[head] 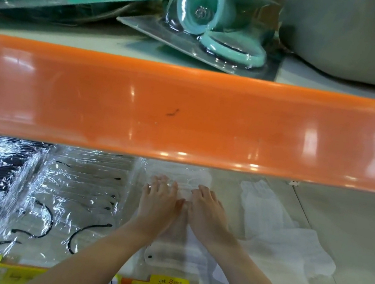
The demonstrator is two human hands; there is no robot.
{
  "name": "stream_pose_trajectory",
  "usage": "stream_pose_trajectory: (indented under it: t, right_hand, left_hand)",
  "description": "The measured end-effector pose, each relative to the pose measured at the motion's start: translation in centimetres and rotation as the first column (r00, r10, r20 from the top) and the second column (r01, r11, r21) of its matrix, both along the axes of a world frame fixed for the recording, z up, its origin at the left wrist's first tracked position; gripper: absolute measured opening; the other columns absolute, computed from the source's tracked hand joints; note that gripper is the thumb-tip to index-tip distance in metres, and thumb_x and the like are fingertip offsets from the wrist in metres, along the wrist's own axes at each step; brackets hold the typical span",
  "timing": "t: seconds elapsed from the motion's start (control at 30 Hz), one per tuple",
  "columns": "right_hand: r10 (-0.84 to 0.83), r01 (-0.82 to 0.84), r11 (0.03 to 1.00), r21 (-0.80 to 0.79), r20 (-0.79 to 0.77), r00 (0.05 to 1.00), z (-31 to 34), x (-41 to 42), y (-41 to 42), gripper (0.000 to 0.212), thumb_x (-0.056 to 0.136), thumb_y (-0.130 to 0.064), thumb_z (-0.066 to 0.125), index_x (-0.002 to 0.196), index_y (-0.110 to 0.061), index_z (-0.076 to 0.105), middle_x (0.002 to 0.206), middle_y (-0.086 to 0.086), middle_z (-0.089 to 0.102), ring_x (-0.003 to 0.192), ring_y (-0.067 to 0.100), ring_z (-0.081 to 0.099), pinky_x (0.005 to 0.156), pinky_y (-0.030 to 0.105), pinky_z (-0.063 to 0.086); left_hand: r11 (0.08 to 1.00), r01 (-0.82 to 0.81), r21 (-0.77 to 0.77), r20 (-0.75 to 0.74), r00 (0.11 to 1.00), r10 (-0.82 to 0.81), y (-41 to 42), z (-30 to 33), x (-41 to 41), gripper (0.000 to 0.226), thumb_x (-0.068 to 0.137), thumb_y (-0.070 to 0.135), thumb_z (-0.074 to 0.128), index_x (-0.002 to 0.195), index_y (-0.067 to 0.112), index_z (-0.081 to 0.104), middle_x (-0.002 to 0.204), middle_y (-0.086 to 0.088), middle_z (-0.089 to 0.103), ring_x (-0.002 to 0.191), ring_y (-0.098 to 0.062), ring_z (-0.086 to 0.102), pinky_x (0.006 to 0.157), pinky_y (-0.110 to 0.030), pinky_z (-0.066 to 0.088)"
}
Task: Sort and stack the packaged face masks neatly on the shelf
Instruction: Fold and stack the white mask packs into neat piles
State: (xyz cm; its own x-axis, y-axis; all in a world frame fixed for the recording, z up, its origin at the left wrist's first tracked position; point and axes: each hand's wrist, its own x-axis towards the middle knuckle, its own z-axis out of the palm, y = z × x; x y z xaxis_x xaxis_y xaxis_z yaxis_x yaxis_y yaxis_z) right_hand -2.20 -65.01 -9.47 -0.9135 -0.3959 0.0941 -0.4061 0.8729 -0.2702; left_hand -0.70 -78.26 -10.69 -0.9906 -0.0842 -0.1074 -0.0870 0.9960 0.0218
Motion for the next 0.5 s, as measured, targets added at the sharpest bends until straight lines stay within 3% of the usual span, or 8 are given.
stream_pose_trajectory:
  t: [0.17,0.33,0.4,0.5]
  right_hand:
    - [0.042,-0.043,0.998,0.038,0.022,0.999,-1.2,-0.4,0.2,0.044,0.103,-0.034,0.033,0.141,-0.012,0.037,0.154,0.004,0.025,0.141,0.019,0.025,0.112,0.03,0.022]
    - [0.064,-0.062,0.996,0.061,-0.019,0.998,-1.9,-0.2,0.6,0.049,0.104,-0.035,0.027,0.148,-0.013,0.027,0.157,0.003,0.019,0.144,0.017,0.017,0.115,0.027,0.014]
    - [0.075,-0.074,0.996,0.052,-0.011,0.997,-1.7,-0.2,0.8,0.049,0.104,-0.033,0.03,0.148,-0.013,0.027,0.157,0.004,0.019,0.144,0.018,0.017,0.115,0.027,0.013]
    - [0.111,-0.109,0.993,-0.044,0.048,0.993,-1.2,-0.4,1.2,0.047,0.101,-0.025,0.037,0.146,-0.012,0.031,0.154,0.005,0.026,0.142,0.019,0.021,0.114,0.028,0.016]
  left_hand:
    - [0.999,0.032,0.0,-0.016,0.999,-0.032,-1.0,-0.4,-0.1,0.06,0.102,0.046,0.021,0.153,0.015,0.01,0.159,-0.016,0.011,0.147,-0.035,0.005,0.118,-0.047,0.012]
    - [0.999,0.039,0.007,-0.004,0.999,-0.039,-1.2,0.2,0.3,0.056,0.102,0.044,0.024,0.149,0.012,0.02,0.157,-0.015,0.018,0.146,-0.034,0.012,0.117,-0.045,0.016]
    - [0.996,0.072,0.045,-0.056,0.996,-0.07,-0.8,0.5,0.8,0.05,0.101,0.039,0.024,0.141,0.012,0.034,0.151,-0.013,0.03,0.142,-0.032,0.024,0.112,-0.044,0.023]
    - [0.982,0.167,0.088,-0.223,0.964,-0.144,0.1,1.5,1.9,0.045,0.094,0.035,0.026,0.119,0.014,0.058,0.123,-0.003,0.057,0.119,-0.026,0.052,0.091,-0.039,0.043]
